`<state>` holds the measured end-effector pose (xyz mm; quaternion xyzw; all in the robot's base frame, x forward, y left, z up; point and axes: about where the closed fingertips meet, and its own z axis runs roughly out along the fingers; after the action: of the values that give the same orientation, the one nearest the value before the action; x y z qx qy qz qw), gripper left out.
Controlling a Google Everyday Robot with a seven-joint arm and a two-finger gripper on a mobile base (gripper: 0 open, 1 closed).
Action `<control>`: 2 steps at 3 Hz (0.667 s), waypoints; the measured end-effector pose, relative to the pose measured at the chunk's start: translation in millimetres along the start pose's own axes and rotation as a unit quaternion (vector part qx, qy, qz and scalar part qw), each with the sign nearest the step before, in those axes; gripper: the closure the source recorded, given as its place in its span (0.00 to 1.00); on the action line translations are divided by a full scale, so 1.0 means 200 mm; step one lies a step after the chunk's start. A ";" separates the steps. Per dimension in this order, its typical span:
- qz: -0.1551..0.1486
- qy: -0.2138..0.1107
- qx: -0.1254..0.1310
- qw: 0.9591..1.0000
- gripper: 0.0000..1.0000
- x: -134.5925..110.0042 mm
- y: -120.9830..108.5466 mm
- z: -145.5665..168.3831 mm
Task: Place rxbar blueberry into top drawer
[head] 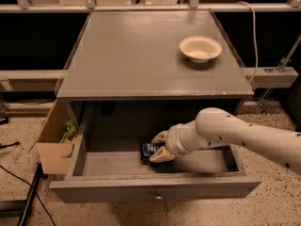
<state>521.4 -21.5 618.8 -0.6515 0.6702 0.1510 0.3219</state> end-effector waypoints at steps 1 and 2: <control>0.004 0.014 -0.003 1.000 1.00 0.06 -0.02 0.06; 0.005 0.016 -0.004 1.000 0.79 0.07 -0.03 0.07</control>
Offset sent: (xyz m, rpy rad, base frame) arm 0.0085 -0.0016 -0.0167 -0.0273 0.0137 -0.0090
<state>530.6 -23.1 600.6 -0.6518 0.6779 0.1444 0.3079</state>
